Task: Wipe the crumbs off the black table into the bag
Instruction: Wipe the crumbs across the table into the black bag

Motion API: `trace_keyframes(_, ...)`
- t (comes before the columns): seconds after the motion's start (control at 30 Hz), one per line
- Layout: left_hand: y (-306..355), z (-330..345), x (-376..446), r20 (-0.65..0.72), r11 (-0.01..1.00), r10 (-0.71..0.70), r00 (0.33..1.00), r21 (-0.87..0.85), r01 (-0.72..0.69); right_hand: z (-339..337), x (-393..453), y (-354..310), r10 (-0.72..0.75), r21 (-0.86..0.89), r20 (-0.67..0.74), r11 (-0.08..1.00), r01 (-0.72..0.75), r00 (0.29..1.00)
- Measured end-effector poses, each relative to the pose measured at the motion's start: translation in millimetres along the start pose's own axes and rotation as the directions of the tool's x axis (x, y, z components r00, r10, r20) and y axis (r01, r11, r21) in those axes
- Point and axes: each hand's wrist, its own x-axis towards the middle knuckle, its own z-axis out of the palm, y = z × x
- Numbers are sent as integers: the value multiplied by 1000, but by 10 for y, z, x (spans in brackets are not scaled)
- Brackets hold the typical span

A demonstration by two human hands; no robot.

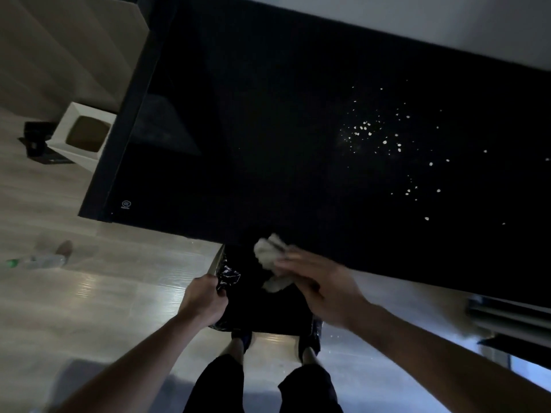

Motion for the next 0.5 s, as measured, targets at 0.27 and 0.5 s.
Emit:
trace_keyframes(0.27,415,291,-178,-58,997,-81,995,-13,81,-1143,808,714,149,-11,-392,986,-167,908)
trace_keyframes(0.5,823,576,-288,-80,993,-113,990,-33,111,-1545,1413,1294,274,-256,-277,903,-346,921)
